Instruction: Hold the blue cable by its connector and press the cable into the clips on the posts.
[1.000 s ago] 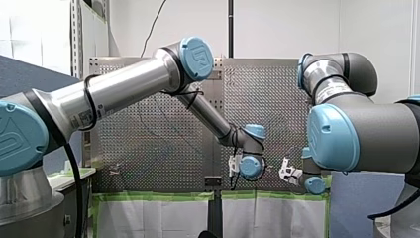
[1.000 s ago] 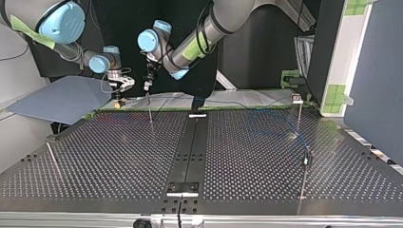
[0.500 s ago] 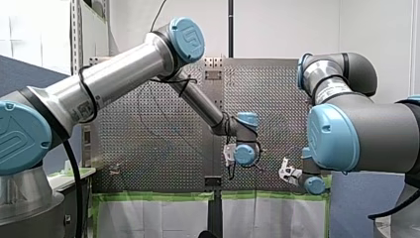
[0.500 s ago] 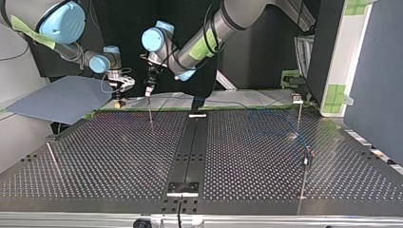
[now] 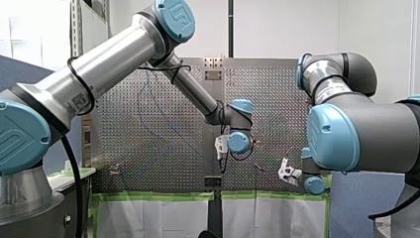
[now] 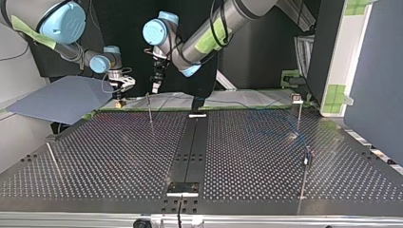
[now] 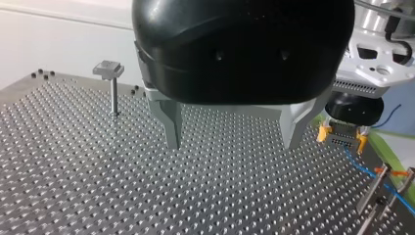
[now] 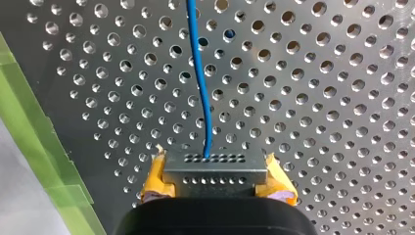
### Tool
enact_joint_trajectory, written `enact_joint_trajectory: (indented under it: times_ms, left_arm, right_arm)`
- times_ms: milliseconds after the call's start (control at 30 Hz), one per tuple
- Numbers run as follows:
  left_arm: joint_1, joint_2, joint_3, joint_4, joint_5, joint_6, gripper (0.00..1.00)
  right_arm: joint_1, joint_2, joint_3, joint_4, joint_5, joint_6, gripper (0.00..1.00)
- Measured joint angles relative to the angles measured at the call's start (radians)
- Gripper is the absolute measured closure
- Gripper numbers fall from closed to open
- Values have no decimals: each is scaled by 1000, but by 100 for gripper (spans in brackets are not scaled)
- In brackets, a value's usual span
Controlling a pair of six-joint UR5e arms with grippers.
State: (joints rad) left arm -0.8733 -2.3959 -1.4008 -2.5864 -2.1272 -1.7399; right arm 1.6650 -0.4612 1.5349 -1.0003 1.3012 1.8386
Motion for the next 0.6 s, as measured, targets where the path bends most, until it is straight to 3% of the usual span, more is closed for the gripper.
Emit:
enact_joint_trajectory:
  times_ms: [167, 600]
  left_arm:
    - [2, 47, -47, 4, -15, -16, 0]
    - [6, 158, -158, 11, 0, -84, 0]
  right_arm:
    - [0, 0, 0, 0, -1, -2, 100]
    - [1, 0, 0, -1, -2, -7, 100]
